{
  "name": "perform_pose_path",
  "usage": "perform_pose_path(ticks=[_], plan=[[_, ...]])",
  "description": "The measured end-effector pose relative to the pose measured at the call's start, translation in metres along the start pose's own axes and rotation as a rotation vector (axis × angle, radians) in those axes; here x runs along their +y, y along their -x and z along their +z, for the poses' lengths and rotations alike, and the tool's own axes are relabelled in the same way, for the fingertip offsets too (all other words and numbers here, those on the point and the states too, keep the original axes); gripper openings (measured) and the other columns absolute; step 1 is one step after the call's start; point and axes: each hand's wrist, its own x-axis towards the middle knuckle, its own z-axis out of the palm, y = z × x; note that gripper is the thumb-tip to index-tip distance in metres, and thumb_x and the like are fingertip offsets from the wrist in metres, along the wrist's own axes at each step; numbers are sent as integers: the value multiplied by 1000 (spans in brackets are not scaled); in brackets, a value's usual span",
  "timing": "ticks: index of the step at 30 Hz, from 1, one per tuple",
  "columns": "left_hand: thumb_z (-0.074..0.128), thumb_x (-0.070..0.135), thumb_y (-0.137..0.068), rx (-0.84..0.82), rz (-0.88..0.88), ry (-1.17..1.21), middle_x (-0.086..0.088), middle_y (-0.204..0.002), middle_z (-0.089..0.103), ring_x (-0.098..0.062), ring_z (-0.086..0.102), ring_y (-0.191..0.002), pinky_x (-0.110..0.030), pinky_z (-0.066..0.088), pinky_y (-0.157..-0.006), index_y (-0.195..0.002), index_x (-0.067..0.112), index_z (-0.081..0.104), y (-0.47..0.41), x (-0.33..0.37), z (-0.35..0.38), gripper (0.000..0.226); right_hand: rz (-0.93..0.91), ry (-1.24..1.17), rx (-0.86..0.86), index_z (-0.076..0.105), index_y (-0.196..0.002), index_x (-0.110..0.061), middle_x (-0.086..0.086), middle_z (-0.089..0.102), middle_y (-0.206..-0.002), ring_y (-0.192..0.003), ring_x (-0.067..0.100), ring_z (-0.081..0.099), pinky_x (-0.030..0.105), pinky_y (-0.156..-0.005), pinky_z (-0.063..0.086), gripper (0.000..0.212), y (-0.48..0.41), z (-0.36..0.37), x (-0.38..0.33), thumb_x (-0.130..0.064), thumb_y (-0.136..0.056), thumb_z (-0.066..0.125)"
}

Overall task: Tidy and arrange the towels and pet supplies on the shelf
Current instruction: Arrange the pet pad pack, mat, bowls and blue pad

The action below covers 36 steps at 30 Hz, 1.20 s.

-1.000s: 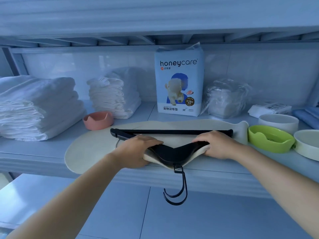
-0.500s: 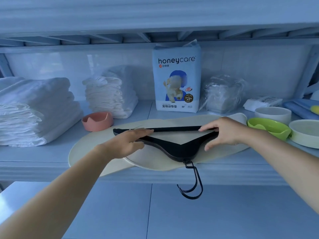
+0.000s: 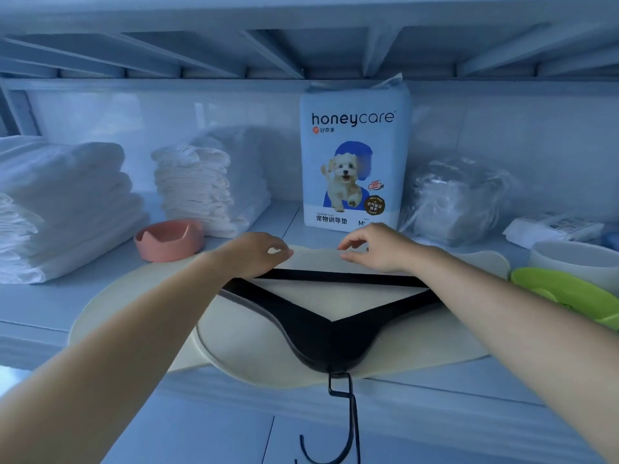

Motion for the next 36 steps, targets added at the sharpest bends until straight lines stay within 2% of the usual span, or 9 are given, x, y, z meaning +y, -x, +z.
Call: perform_pose_path(ticks=[5, 9, 15, 19, 21, 25, 29, 33, 36], plan=[[44, 40, -94, 32, -33, -89, 4, -133, 52, -17, 49, -117, -28, 35, -102, -122, 28, 57, -32, -5, 6, 33, -51, 22, -75, 64, -116, -24, -10, 62, -118, -106, 8, 54, 23, -90, 41, 28, -40, 12, 4, -34, -90, 58], [40, 33, -97, 24, -83, -136, 3, -130, 53, -17, 50, -113, -26, 35, -97, -124, 25, 56, -41, -18, 5, 32, -58, -8, -115, 63, -116, -21, -7, 62, -119, -106, 11, 55, 22, -87, 41, 28, -66, 24, -3, -33, -91, 56], [35, 24, -99, -79, -203, -259, 0, -138, 47, -20, 46, -124, -30, 32, -105, -129, 28, 51, -43, -61, -1, 34, 10, 25, -189, 53, -129, -18, 0, 57, -127, -113, 17, 54, 25, -93, 41, 39, -99, 40, -23, -34, -93, 52], [44, 21, -97, -73, -228, -304, 5, -133, 50, -16, 47, -121, -21, 27, -88, -130, 28, 49, -45, -72, -5, 34, 59, 71, -182, 46, -136, -16, 5, 51, -134, -119, 21, 49, 28, -99, 39, 46, -116, 47, -31, -34, -94, 51], [48, 23, -96, -35, -215, -336, 2, -130, 51, -16, 49, -119, -23, 29, -88, -129, 25, 51, -48, -75, -4, 33, 86, 93, -169, 50, -132, -14, 6, 52, -132, -118, 22, 50, 30, -98, 41, 42, -121, 49, -32, -32, -94, 52], [56, 23, -93, 32, -189, -307, -5, -118, 56, -22, 55, -107, -24, 35, -82, -118, 16, 56, -54, -83, 3, 27, 120, 175, -158, 63, -112, -7, 10, 62, -117, -105, 25, 57, 32, -87, 47, 34, -126, 54, -29, -33, -92, 55], [59, 23, -91, 17, -163, -257, -3, -109, 62, -21, 57, -96, -29, 43, -84, -106, 18, 61, -57, -90, 1, 16, 129, 192, -143, 63, -110, -5, 9, 63, -114, -104, 25, 58, 30, -84, 45, 35, -124, 49, -27, -34, -91, 58], [57, 23, -92, 39, -122, -249, -1, -103, 61, -20, 56, -92, -25, 38, -78, -103, 17, 61, -58, -84, -1, 14, 119, 202, -159, 64, -107, -7, 6, 64, -112, -99, 22, 59, 28, -77, 44, 31, -124, 36, -26, -32, -90, 60], [56, 24, -92, 79, -104, -229, 1, -96, 53, -22, 56, -97, -26, 33, -75, -103, 16, 62, -62, -75, 1, 15, 136, 246, -189, 64, -107, -9, 5, 63, -112, -100, 23, 59, 32, -82, 47, 30, -123, 27, -21, -33, -89, 61]])
